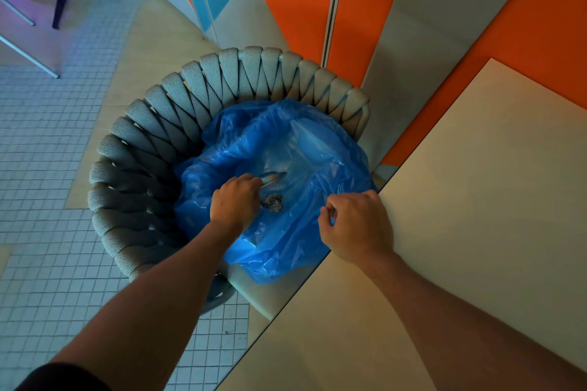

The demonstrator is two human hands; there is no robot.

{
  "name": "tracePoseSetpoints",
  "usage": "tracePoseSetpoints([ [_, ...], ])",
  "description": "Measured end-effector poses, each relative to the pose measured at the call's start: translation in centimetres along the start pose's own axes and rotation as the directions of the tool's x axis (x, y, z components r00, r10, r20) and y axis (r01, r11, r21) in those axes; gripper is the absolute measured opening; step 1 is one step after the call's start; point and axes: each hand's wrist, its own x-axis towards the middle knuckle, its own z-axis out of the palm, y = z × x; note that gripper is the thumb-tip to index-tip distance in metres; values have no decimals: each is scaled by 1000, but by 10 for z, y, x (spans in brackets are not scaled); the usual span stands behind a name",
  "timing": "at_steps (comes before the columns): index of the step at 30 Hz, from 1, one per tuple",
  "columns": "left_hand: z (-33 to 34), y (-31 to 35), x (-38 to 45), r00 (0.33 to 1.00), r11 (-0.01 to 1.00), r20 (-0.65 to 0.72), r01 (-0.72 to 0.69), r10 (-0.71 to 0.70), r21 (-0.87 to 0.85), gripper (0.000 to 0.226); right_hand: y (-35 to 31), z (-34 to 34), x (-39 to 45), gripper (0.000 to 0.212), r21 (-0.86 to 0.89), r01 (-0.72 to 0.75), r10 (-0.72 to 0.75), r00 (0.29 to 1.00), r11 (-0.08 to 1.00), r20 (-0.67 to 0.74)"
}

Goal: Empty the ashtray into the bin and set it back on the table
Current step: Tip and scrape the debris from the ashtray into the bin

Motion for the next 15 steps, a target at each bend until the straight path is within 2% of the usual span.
tracePoseSetpoints([
  [7,2,0,2,962,926,-34,250,-271,-283,15,1,1,0,29,-10,0,0,1000,1000,-5],
  [11,-1,2,5,896,790,12,398,-444,-467,14,2,2,-1,29,-7,2,-2,1000,1000,-10],
  [15,-4,3,10,824,661,80,505,-562,-556,8,2,2,0,29,-9,-1,1,1000,1000,-9],
])
